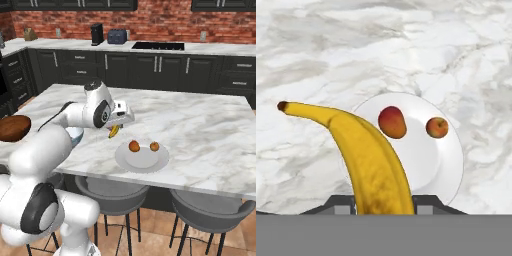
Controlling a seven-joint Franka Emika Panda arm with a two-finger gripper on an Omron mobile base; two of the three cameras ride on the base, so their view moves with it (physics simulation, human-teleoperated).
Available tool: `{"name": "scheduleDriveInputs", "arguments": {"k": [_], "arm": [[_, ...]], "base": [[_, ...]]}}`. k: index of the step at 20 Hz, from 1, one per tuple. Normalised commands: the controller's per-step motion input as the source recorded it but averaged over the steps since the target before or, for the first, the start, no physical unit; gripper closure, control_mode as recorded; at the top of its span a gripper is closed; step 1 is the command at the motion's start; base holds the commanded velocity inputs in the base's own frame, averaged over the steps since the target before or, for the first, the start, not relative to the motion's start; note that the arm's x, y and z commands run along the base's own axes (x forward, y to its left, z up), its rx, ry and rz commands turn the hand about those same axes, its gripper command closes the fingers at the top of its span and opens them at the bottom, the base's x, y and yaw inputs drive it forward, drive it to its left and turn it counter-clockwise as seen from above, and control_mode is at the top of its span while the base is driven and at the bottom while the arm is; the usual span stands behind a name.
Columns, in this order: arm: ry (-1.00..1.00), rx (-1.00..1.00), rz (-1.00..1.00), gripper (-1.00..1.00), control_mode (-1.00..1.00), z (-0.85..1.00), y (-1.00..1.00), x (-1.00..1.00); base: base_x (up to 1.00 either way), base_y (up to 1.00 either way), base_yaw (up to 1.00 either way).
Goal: Take the fruits from the plate on the dining counter and place two fruits in each bowl.
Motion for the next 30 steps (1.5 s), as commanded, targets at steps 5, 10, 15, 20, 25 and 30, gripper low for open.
{"name": "scheduleDriveInputs", "arguments": {"k": [5,10,15,20,25,30], "arm": [[0.0,0.06,-0.09,1.0,-1.0,0.69,0.94,-0.06],[0.0,0.03,-0.02,1.0,-1.0,0.08,0.88,0.01],[0.01,0.22,0.0,1.0,-1.0,-0.24,0.63,0.07],[0.09,0.2,0.01,1.0,-1.0,-0.46,0.68,0.01],[0.11,-0.03,0.02,1.0,-1.0,-0.23,0.89,0.09],[0.03,-0.05,0.03,1.0,-1.0,-0.31,0.56,0.28]], "base": [[0.0,0.0,0.0],[0.0,0.0,0.0],[0.0,0.0,0.0],[0.0,0.0,0.0],[0.0,0.0,0.0],[0.0,0.0,0.0]]}}
